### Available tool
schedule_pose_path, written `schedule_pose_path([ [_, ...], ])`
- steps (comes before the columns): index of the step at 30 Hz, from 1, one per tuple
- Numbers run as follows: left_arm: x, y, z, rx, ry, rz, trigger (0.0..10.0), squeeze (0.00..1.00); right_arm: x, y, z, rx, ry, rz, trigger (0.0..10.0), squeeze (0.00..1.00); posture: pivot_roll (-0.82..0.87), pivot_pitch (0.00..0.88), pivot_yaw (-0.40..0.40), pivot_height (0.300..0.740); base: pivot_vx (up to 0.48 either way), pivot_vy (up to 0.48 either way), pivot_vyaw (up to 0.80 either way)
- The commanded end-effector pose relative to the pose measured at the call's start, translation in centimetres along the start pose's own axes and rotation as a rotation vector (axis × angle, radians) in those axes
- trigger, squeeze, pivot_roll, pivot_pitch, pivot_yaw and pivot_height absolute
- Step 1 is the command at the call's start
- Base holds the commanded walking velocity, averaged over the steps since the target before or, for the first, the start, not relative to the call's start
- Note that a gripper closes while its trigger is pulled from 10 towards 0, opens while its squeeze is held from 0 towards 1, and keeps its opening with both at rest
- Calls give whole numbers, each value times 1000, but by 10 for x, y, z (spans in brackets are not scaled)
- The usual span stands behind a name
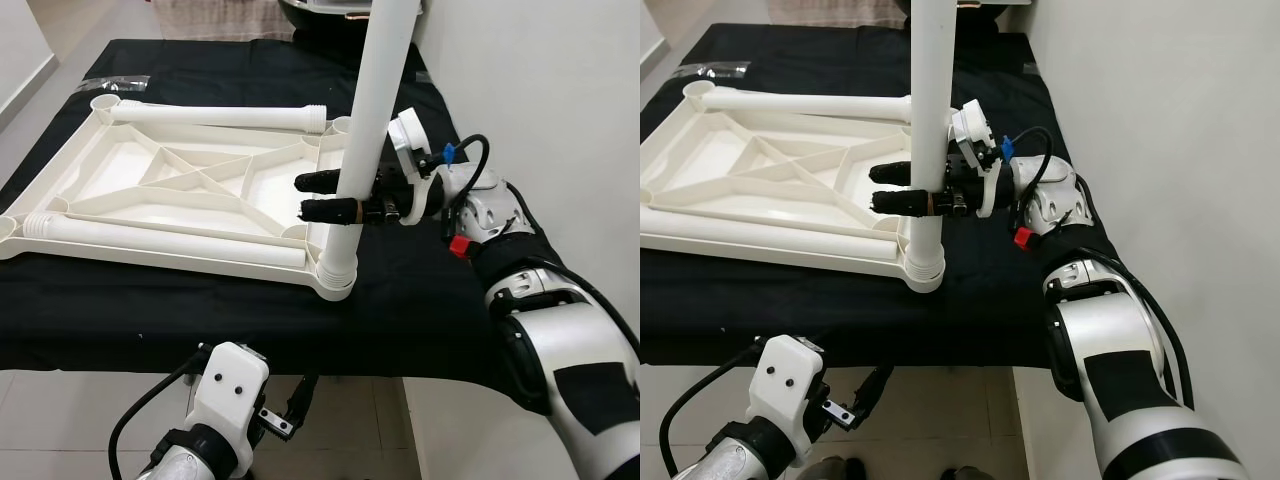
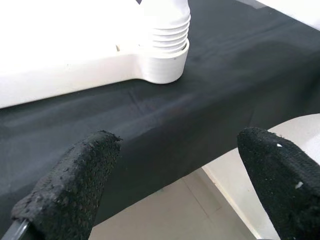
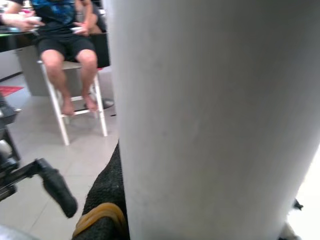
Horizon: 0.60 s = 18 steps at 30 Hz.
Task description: Building children table
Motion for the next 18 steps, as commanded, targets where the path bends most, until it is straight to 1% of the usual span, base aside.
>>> schedule_pose_path([
  [1,1,-7,-1,-7,4,-28,10000,0,-6,-36,5,106,-122,-62,10000,0,147,218,-71,740,0,0,0],
  [4,4,-6,-2,-3,6,-20,10000,0,-8,-42,4,119,-148,-63,10000,0,142,218,-70,740,0,0,0],
  [8,5,-5,-2,-2,6,-18,10000,0,-9,-44,2,121,-147,-66,10000,0,140,218,-70,740,0,0,0],
  [10,7,-4,-4,-1,15,-9,10000,0,-7,-45,4,103,-206,-47,10000,0,137,215,-76,740,0,0,0],
  [14,9,-4,-7,-1,28,-6,10000,0,-7,-46,-1,84,-211,-35,10000,0,134,214,-74,740,0,0,0],
  [16,9,-4,-9,3,34,-4,10000,0,-5,-50,2,96,-258,-45,10000,0,132,214,-76,740,0,0,0],
  [18,10,-3,-10,1,37,-1,10000,0,-4,-50,11,91,-358,-38,10000,0,130,212,-78,740,0,0,0],
])
Point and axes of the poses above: a point about 5 cm out from each wrist's last joint towards the gripper, its own x axis pointing out of the wrist towards the gripper, its own y axis along the axis of the wrist's last joint, z = x × y, the point moved 5 cm from there along x, pointing out of the wrist towards the gripper, and after that the axes turned 4 degrees about x, right-handed, at the moved point
